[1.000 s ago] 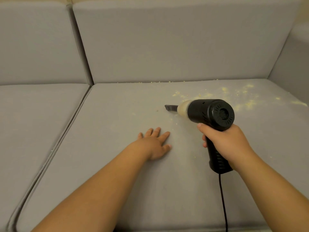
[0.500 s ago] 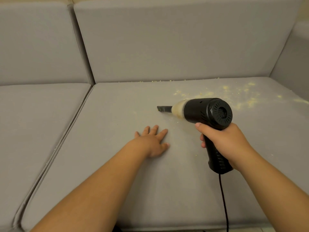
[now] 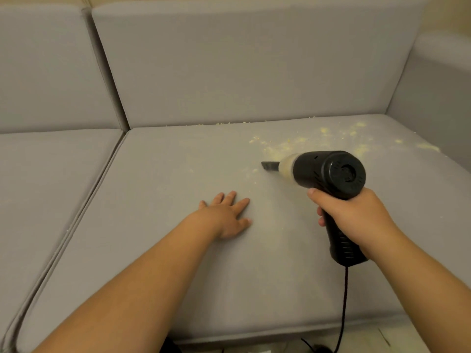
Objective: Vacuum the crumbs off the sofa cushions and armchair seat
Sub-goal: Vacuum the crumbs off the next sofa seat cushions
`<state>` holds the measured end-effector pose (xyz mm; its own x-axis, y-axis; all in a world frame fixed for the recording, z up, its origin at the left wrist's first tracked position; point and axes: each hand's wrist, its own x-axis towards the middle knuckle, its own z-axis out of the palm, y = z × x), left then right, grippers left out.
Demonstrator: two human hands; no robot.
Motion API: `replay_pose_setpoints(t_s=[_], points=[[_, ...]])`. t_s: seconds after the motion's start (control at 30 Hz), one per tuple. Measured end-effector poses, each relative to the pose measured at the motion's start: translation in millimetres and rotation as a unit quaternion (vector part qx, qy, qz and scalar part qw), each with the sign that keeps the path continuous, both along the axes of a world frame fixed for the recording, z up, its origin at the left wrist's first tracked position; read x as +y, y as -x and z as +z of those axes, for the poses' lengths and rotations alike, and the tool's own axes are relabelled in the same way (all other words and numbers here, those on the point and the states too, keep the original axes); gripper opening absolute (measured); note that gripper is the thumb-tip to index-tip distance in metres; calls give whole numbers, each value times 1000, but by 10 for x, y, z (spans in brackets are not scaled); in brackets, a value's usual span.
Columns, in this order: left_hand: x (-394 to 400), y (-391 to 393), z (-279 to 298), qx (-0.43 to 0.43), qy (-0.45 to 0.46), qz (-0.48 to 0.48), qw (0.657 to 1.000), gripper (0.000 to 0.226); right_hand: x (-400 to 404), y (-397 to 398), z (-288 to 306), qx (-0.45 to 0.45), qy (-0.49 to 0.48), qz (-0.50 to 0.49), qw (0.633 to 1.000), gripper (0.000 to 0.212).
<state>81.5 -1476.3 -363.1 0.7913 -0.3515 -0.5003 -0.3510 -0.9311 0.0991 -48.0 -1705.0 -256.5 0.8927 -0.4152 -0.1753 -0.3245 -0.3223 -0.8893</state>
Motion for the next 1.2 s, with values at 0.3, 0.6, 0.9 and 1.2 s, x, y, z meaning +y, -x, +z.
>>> replay_pose_setpoints(t_s=[0.3,0.6,0.9,1.2], points=[[119,23,47,4,-13,24,1000,72,144,-17,24,-6,24,32,999,26],[95,154,101,10,-24,29,999,74,171,86,88,0,69,49,996,27],[17,341,93,4,-29,20,999,74,159,349,192,23,-15,63,998,23],[95,415,111,10,-29,40,999,75,116,442,261,26,13,37,999,21]])
